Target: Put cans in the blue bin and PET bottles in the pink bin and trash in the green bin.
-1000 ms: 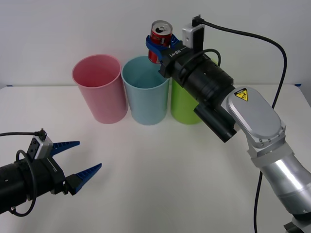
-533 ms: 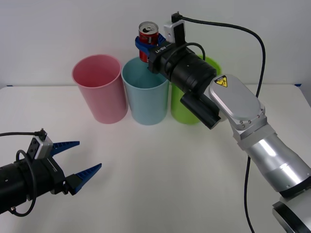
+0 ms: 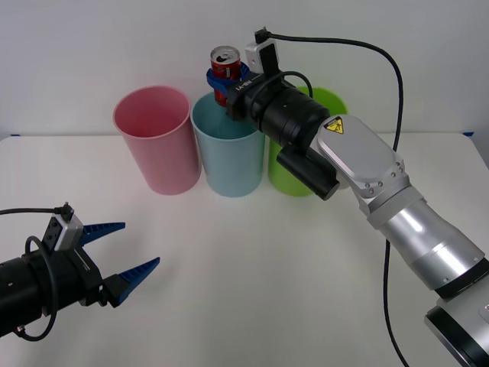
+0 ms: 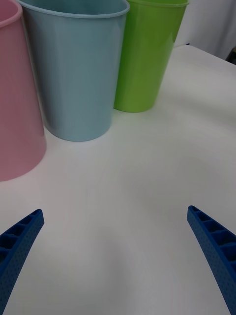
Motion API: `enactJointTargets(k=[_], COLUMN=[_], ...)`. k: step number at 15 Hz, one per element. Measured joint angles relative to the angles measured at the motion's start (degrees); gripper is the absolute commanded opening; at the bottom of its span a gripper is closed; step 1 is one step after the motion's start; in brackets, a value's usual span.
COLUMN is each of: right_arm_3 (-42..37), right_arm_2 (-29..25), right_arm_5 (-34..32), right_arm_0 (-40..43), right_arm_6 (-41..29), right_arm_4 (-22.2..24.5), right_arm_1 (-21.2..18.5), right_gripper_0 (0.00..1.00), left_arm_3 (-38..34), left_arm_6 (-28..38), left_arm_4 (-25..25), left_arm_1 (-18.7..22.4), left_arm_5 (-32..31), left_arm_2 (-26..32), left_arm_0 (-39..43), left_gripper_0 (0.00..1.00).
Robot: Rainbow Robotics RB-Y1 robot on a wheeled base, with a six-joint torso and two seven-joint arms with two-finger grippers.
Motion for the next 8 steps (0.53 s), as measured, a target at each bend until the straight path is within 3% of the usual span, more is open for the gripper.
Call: enactJointTargets(k=[5, 6, 7, 8], right_arm_3=[1.05, 1.07, 1.07, 1.07], right_arm_2=[0.26, 0.26, 0.26, 0.26], right_arm_5=[0.00, 0.00, 0.00, 0.00], right_arm_0=[0.00, 0.00, 0.00, 0.00], right_arm_6=[-0.05, -0.07, -0.09, -0.02], right_arm_4=[0.05, 0.08, 0.13, 0.14], right_arm_1=[-0.21, -0.21, -0.22, -0.22], right_gripper_0=[0.00, 0.06, 0.71, 0.92], left_arm_3=[0.00, 0.00, 0.00, 0.00], left_arm_6=[0.00, 0.00, 0.00, 0.00], left_arm_4=[0.00, 0.00, 0.00, 0.00], left_arm_1=[0.00, 0.00, 0.00, 0.00], left_arm_5=[0.00, 0.00, 0.00, 0.00], left_arm_2=[0.00, 0.00, 0.00, 0.00], left_arm_0=[0.00, 0.00, 0.00, 0.00], left_gripper_0=[1.00, 1.00, 1.00, 1.00])
